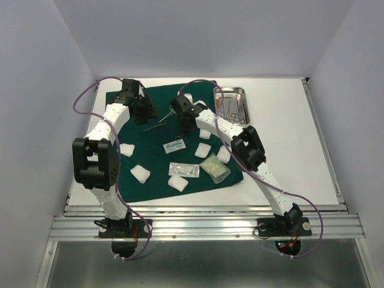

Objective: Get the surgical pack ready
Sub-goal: Pick up the medical item from the surgical kit.

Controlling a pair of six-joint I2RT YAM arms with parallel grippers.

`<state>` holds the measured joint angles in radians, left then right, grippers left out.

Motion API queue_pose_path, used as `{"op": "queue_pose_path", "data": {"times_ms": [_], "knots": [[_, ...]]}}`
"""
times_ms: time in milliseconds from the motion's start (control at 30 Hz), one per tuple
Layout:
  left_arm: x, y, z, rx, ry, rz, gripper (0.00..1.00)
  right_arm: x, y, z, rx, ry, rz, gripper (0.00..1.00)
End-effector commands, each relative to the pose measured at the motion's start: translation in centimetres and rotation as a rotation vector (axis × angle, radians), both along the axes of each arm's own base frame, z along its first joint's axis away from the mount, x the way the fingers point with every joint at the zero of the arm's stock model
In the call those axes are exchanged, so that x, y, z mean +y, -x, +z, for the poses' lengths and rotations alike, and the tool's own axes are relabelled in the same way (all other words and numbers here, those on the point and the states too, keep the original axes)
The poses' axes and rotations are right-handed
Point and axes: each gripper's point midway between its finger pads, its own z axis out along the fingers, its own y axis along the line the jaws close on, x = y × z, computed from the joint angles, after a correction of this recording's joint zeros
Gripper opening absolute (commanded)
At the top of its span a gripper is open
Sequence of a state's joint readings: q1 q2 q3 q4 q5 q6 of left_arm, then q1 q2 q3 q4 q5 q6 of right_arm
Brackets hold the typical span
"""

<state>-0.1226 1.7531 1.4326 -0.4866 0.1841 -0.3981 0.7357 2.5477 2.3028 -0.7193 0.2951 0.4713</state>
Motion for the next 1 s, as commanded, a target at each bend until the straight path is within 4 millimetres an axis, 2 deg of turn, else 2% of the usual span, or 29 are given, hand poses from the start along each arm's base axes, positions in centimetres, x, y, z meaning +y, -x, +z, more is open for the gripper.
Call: {"op": "queue_pose_path", "data": {"times_ms": [0,200,300,533,633,967], "knots": [[-0.1,0.2,1.7,-0.049,0.009,-0.021,0.59,-0.4,0.2,-1.5,0.006,0.056,-0.001,0.32],[0.0,0.3,1.6,-0.052,0.002,-0.027,0.59,-0.3,-0.3,-0.2,-0.025,0.047,0.001,0.07],[0.2,0.4,1.6,-0.051,-0.01,-0.018,0.59,-0.2,-0.5,1.5,-0.052,0.038,0.008,0.01],[0.7,0.6,2.0,-0.063,-0.034,-0.01,0.59,0.0,-1.2,6.5,-0.132,0.0,0.024,0.01],[0.8,0.6,2.2,-0.068,-0.047,-0.018,0.59,-0.7,-1.9,8.4,-0.148,-0.031,0.015,0.01],[0.9,0.5,2.2,-0.07,-0.056,-0.025,0.59,-1.4,-3.0,11.8,-0.186,-0.102,0.006,0.01]]}}
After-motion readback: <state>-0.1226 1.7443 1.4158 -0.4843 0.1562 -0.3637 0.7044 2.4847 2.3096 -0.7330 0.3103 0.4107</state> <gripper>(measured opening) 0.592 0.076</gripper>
